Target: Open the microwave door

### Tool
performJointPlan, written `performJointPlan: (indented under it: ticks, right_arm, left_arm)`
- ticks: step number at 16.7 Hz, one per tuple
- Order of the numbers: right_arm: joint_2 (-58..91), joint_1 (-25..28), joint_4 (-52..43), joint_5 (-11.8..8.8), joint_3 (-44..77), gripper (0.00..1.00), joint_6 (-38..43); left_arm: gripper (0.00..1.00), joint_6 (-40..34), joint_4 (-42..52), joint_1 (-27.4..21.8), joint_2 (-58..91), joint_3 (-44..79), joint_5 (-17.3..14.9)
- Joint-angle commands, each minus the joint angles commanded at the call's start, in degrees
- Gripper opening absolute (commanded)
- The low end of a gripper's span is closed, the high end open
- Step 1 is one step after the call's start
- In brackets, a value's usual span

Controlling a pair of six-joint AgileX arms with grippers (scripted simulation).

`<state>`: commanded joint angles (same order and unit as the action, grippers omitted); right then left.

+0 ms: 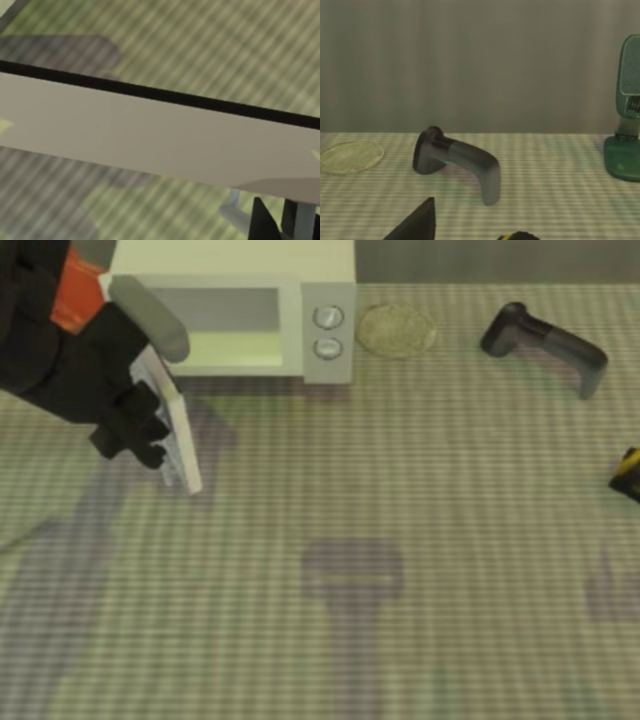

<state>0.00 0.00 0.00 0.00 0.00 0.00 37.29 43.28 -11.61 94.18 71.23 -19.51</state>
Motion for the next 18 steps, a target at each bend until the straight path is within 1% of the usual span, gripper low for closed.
performJointPlan:
  ticks: [7,10,15,18]
  right_arm:
    - [0.0,0.0,0.0,0.0,0.0,1.0,0.0]
    - [0.0,0.0,0.0,0.0,0.0,1.0,0.0]
    - [0.0,0.0,0.0,0.0,0.0,1.0,0.0]
    - [0.0,0.0,0.0,0.0,0.0,1.0,0.0]
  left_arm:
    - [0.0,0.8,0.4,0.2,0.2,0.0,-0.3]
    - [0.0,4.7,1.9,1.7,0.4,0.6,-1.5]
    - [0.0,12.2,5.1,4.9,0.9,1.3,-4.4]
    - [0.0,13.4,5.6,5.4,0.9,1.5,-4.9]
